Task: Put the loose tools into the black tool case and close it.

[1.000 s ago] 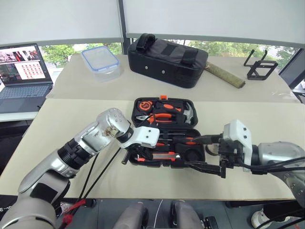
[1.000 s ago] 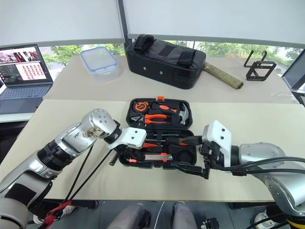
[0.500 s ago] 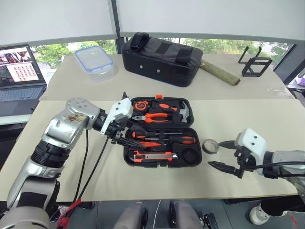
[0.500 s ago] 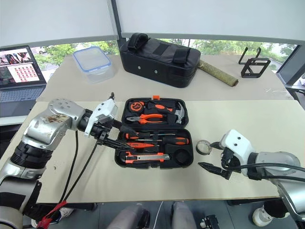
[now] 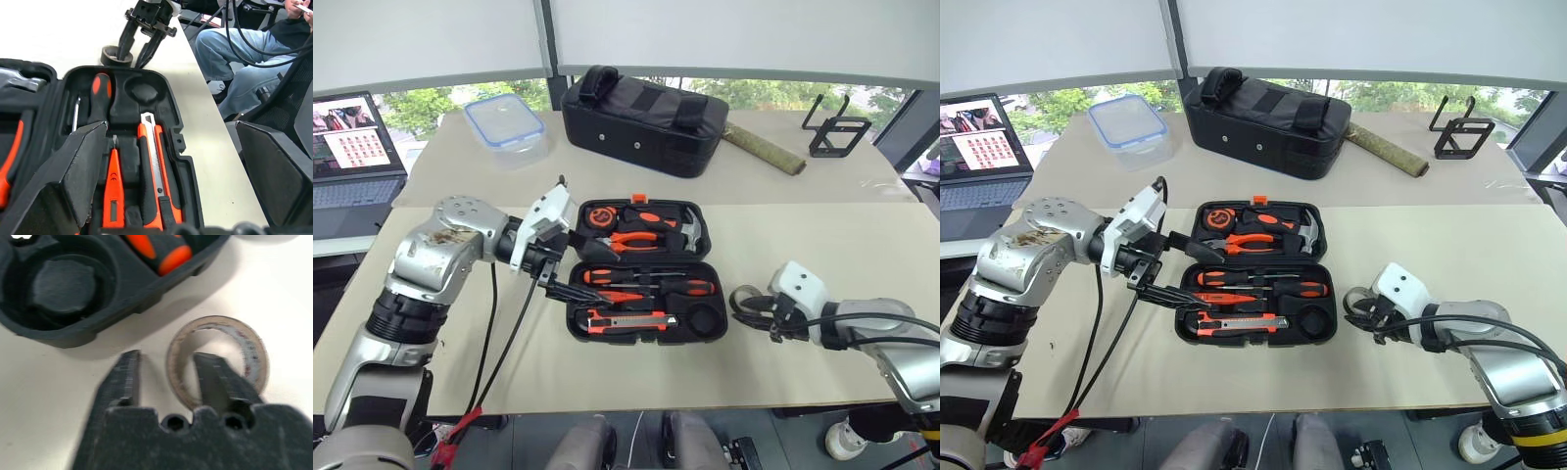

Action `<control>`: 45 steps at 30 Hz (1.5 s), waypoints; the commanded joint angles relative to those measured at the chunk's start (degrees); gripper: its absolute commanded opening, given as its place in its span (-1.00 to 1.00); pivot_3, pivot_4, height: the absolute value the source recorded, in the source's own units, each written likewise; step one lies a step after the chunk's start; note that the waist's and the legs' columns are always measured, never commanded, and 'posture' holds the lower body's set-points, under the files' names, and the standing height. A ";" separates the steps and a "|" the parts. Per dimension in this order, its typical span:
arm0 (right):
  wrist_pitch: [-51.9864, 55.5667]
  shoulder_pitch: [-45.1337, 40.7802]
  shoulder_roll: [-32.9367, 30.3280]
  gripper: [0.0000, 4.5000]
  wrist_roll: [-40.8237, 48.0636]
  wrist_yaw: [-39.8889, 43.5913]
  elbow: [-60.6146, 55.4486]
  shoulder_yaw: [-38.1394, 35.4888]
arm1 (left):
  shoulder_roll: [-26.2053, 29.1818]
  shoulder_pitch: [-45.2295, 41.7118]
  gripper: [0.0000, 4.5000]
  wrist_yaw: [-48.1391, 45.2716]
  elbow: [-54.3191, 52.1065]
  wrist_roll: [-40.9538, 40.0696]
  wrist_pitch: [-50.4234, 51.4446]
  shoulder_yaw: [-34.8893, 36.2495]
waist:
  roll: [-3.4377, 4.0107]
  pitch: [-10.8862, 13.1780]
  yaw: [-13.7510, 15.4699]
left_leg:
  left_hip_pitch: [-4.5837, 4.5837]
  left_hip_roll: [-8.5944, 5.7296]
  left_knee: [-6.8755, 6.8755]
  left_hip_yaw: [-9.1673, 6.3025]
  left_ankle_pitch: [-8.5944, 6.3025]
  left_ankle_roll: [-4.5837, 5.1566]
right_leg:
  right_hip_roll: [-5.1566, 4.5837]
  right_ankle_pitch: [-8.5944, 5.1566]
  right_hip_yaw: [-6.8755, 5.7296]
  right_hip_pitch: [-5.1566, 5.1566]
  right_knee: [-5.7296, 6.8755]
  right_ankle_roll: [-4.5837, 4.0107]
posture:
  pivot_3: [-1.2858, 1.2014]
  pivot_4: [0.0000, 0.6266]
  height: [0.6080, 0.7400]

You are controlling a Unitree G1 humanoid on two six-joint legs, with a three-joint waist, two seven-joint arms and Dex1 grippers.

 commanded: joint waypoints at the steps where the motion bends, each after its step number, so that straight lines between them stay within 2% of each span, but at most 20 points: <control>1: 2.94 0.12 -1.92 -0.98 4.34 2.03 -4.95 -6.13 | 1.43 0.56 1.00 -0.37 -2.34 -0.43 -1.32 1.41 | 0.02 0.01 -0.08 | 0.00 0.00 0.00 0.00 0.00 0.00 | 0.00 0.00 0.01 0.00 0.00 0.00 | 0.03 -0.52 0.60; 4: 9.11 -1.95 -2.54 -0.98 12.72 3.75 -10.15 -11.09 | 2.35 1.51 1.00 -0.58 -3.38 -0.01 -2.14 0.99 | 0.02 0.01 -0.14 | 0.00 0.00 0.00 0.00 0.00 0.00 | -0.01 0.00 0.01 0.01 -0.02 0.00 | 0.03 -0.52 0.60; 8: 11.79 -6.12 -1.77 -0.98 20.04 5.10 -16.55 -10.36 | 3.47 2.36 1.00 -1.84 -2.70 2.44 -5.65 -0.41 | 0.02 0.02 -0.33 | 0.00 0.04 -0.02 -0.01 0.00 0.00 | 0.00 0.01 0.01 0.02 -0.05 -0.01 | 0.03 -0.52 0.60; 12: 10.99 -7.37 -2.25 -0.98 16.72 4.47 -19.63 -2.54 | 3.53 2.51 1.00 -2.22 -1.18 4.53 -8.61 -1.41 | 0.01 0.02 -0.22 | 0.00 0.05 -0.09 -0.01 -0.01 0.01 | -0.01 0.00 -0.02 0.01 -0.07 -0.01 | 0.03 -0.52 0.60; 16: 8.83 -7.87 -2.65 -0.98 10.38 3.01 -17.74 4.63 | 3.39 2.02 1.00 -2.51 -0.61 4.94 -9.02 -1.36 | 0.00 0.03 -0.04 | -0.06 -0.02 -0.01 0.00 -0.03 0.06 | -0.07 0.01 -0.06 0.01 -0.10 -0.01 | 0.03 -0.52 0.60; 21: 4.67 -6.43 -4.88 -0.98 4.10 4.47 -14.16 8.11 | 3.81 1.81 1.00 -2.56 -0.55 4.76 -8.44 -0.49 | 0.00 0.03 -0.12 | -0.06 -0.01 -0.01 0.00 -0.04 0.06 | -0.04 0.01 -0.08 -0.01 -0.08 -0.01 | 0.03 -0.52 0.60; 27: 2.66 -3.90 -6.70 -0.08 3.34 7.89 -15.15 8.57 | 4.19 2.03 1.00 -2.21 -0.64 4.76 -8.19 -0.10 | 0.00 0.03 -0.21 | -0.04 0.01 -0.01 0.00 -0.04 0.05 | -0.03 0.00 -0.07 0.00 -0.08 -0.01 | 0.03 -0.52 0.60; 30: 5.13 -4.20 -5.69 0.35 8.16 8.33 -17.88 5.30 | 3.96 1.95 1.00 -1.54 -0.27 4.81 -7.99 -0.03 | 0.00 0.04 -0.22 | -0.06 0.00 -0.01 -0.01 -0.04 0.05 | -0.03 0.00 -0.08 -0.01 -0.09 -0.01 | 0.03 -0.52 0.60; 34: 10.10 -5.38 -5.40 0.35 15.25 7.71 -16.79 -2.67 | 4.08 2.28 1.00 1.18 1.99 6.21 -7.36 0.37 | 0.00 0.04 -0.24 | -0.05 0.02 -0.02 -0.01 -0.04 0.06 | -0.03 0.00 -0.06 0.00 -0.09 -0.01 | 0.03 -0.52 0.60; 36: 10.69 -6.63 -4.92 0.35 15.06 5.69 -13.17 -5.27 | 4.05 2.56 1.00 3.94 5.25 7.69 -7.19 1.07 | -0.01 0.04 -0.23 | -0.05 0.01 -0.01 0.00 -0.04 0.06 | -0.02 0.01 -0.05 0.01 -0.10 -0.01 | 0.03 -0.52 0.60; 37: 10.69 -7.33 -4.57 0.24 14.30 4.56 -10.79 -5.97 | 4.03 2.88 1.00 5.88 7.40 9.27 -8.38 1.22 | -0.01 0.04 -0.23 | -0.05 0.01 -0.01 -0.01 -0.04 0.06 | -0.01 0.01 -0.06 0.01 -0.10 -0.01 | 0.03 -0.52 0.60; 40: 9.32 -8.60 -3.85 -0.09 11.77 2.58 -4.67 -6.17 | 3.83 3.84 0.71 10.85 13.38 13.50 -11.97 1.37 | 0.00 0.04 -0.25 | -0.04 0.02 -0.03 -0.01 -0.04 0.06 | -0.01 0.01 -0.07 -0.01 -0.08 -0.01 | 0.03 -0.52 0.60; 45: 4.10 -10.81 -1.56 -0.90 5.56 1.49 3.44 -1.68 | 2.99 6.45 -0.24 13.20 18.38 17.07 -15.82 0.50 | 0.00 0.04 -0.34 | -0.06 -0.01 -0.07 0.02 -0.03 0.05 | -0.02 0.01 -0.06 -0.07 -0.08 -0.01 | 0.03 -0.52 0.60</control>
